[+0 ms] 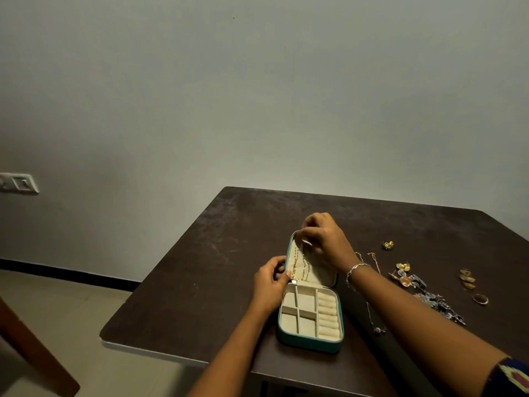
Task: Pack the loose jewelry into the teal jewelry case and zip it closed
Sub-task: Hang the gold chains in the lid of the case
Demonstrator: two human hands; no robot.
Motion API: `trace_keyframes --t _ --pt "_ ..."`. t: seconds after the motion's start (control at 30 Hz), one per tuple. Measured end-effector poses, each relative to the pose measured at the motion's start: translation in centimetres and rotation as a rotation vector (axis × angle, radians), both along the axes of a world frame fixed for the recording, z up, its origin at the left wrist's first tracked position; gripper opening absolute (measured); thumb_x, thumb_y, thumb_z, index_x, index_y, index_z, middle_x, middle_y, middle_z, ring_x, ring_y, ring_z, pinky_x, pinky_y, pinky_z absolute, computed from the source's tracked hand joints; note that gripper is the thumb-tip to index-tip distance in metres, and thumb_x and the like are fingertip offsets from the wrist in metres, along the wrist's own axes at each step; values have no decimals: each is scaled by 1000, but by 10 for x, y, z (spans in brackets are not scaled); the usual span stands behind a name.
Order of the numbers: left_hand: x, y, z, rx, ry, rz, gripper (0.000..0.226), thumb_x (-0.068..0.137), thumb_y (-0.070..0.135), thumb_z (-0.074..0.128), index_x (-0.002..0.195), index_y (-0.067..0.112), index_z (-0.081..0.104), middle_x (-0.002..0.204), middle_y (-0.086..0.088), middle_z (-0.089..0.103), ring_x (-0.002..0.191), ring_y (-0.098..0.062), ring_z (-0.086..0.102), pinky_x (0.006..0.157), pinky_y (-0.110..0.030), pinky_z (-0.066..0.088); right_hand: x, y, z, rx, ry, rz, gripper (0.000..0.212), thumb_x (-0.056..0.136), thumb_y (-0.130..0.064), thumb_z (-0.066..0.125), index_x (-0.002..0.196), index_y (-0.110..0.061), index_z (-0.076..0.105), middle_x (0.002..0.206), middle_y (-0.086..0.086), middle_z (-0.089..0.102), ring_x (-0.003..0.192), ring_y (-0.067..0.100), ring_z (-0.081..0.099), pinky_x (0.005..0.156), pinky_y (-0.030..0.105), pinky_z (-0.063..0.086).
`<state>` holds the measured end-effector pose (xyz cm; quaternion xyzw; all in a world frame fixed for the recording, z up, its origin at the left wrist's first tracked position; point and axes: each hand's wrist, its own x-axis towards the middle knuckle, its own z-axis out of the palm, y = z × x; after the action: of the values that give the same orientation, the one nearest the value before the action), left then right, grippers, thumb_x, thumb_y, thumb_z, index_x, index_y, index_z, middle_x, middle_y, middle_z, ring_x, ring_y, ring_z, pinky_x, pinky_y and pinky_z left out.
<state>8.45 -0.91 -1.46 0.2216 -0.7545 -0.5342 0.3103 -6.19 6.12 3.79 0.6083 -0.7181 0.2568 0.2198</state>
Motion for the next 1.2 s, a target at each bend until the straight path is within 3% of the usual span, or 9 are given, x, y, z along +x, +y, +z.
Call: trace_keyframes --t 0.2,0.33,0.43,0.6,0.77,0.87,1.0,1.2 --pt "1 0 0 5 -3 20 33 88 -1 52 121 6 56 95 3 62 79 0 57 66 -5 46 1 14 11 -102 -241 -7 20 79 5 60 93 -6 69 96 12 58 93 17 46 74 25 40" --pt "1 1 0 -18 -9 36 35 88 0 53 122 6 56 111 -6 63 94 -6 56 68 0 43 5 39 18 -166 -260 -27 14 82 -1 61 93 -7 69 90 6 57 91 17 49 73 18 38" --pt "0 0 -2 -33 -28 54 34 89 2 54 122 6 57 115 -4 63 99 -7 54 66 1 41 6 66 17 -183 -261 -44 13 81 -1 63 91 -8 69 88 3 58 88 18 52 73 24 42" --pt "-2 -1 -4 -30 -56 90 33 88 6 56 121 7 58 119 -6 62 107 -12 54 85 -20 42 9 115 10 -190 -288 -124 14 79 -2 67 86 -14 70 83 -6 60 82 14 55 70 26 45" --pt "0 -1 -4 -32 -48 117 30 88 6 56 117 8 61 115 -6 64 104 -14 56 85 -24 43 14 158 -20 -83 -272 -163 17 75 0 70 84 -14 72 84 -5 64 82 17 59 70 31 50" --pt "0 0 -3 -23 -41 125 28 87 6 57 114 8 63 111 -5 66 101 -14 58 84 -26 46 18 170 -40 -13 -255 -174 10 80 -15 64 85 -17 71 87 -5 64 83 13 58 70 24 46" --pt "0 1 -3 -2 5 164 21 86 2 57 105 5 67 99 -5 67 91 -14 60 77 -26 45 24 176 -59 72 -195 -208 25 82 -38 51 88 -21 69 87 -6 62 82 8 52 69 11 34" --pt "0 -1 -5 41 4 166 17 86 -1 56 95 8 68 86 -1 66 82 -14 61 70 -23 48 25 172 -61 58 -186 -235 34 79 -48 47 86 -22 67 86 -6 59 82 6 48 69 8 29"
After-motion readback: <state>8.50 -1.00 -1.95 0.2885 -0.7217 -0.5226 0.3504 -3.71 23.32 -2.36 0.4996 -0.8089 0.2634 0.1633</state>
